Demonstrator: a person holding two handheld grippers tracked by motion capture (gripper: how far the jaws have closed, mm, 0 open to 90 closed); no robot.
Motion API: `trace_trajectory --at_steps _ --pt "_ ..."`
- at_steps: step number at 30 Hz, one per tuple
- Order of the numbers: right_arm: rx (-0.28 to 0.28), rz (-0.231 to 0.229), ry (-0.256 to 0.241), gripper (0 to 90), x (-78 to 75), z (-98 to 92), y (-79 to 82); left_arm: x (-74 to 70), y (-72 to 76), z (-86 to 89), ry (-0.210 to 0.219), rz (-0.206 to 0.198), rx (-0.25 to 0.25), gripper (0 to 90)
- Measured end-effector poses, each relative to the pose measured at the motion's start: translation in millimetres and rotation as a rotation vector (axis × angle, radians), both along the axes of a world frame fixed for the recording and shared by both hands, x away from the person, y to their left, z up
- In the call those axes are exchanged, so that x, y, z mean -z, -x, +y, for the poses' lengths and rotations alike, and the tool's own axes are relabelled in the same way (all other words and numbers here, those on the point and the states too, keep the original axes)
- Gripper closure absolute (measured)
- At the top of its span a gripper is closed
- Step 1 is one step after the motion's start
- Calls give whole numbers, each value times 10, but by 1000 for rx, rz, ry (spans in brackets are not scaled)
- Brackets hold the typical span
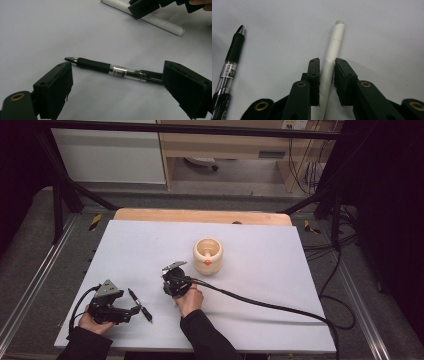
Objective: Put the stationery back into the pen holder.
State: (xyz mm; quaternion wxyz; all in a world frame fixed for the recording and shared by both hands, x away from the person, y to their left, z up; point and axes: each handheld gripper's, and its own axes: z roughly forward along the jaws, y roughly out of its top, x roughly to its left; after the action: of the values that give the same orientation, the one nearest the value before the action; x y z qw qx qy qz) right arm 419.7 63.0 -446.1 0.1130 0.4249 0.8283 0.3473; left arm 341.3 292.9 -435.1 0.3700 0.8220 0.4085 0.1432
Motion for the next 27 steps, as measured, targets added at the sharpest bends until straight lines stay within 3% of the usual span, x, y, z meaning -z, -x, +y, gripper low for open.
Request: trace_trajectory --at_steps 9,16,27 --pt "11 -16 7 775 13 4 16 -1 2 -6 0 1 0 100" --pt "41 8 -4 789 0 1 6 -1 1 0 2 0 -1 100" --pt "14 -2 0 790 -104 -43 5 -7 4 2 0 -1 0 99"
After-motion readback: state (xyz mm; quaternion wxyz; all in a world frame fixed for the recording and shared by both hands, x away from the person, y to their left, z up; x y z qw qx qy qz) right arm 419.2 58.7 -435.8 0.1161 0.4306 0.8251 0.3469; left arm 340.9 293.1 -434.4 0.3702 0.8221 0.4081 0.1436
